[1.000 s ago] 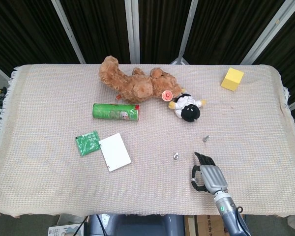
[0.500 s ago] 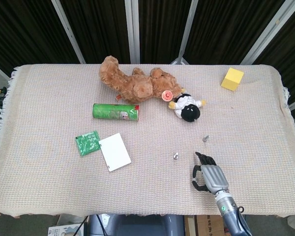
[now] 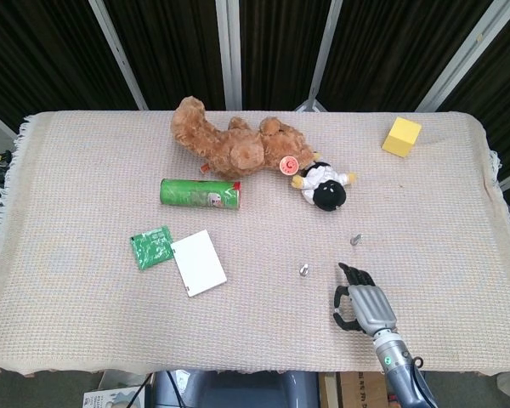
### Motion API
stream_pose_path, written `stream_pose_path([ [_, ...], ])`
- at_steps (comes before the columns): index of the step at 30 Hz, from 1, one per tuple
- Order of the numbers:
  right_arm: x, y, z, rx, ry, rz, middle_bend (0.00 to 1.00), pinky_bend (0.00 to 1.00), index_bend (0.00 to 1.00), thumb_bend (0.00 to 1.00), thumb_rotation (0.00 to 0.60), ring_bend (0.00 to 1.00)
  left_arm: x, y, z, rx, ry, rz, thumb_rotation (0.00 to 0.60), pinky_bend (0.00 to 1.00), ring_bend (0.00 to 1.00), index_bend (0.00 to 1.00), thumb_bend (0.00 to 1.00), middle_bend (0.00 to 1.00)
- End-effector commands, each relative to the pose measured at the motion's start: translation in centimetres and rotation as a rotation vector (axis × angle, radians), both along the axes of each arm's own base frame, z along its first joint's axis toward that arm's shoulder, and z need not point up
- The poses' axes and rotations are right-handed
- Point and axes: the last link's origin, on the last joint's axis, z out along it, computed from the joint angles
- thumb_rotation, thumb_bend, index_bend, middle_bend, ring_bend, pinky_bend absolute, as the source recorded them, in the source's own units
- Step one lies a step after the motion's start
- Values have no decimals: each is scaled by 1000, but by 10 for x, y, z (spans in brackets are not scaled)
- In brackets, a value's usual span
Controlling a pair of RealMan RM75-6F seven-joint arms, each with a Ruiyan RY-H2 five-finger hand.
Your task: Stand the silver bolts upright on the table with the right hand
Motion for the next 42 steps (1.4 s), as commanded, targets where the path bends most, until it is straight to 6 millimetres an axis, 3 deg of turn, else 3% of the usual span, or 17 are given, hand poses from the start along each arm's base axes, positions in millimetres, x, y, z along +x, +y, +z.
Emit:
stream_pose_path([
  [1,0,0,0,1,0,0,3,64,610,394,600,0,0,0,0,1,0,0,600,184,47,98,117,72],
  [42,-1,2,5,5,0,3,4,64,542,394,600,0,0,0,0,1,2,2,600,184,47,98,117,71],
])
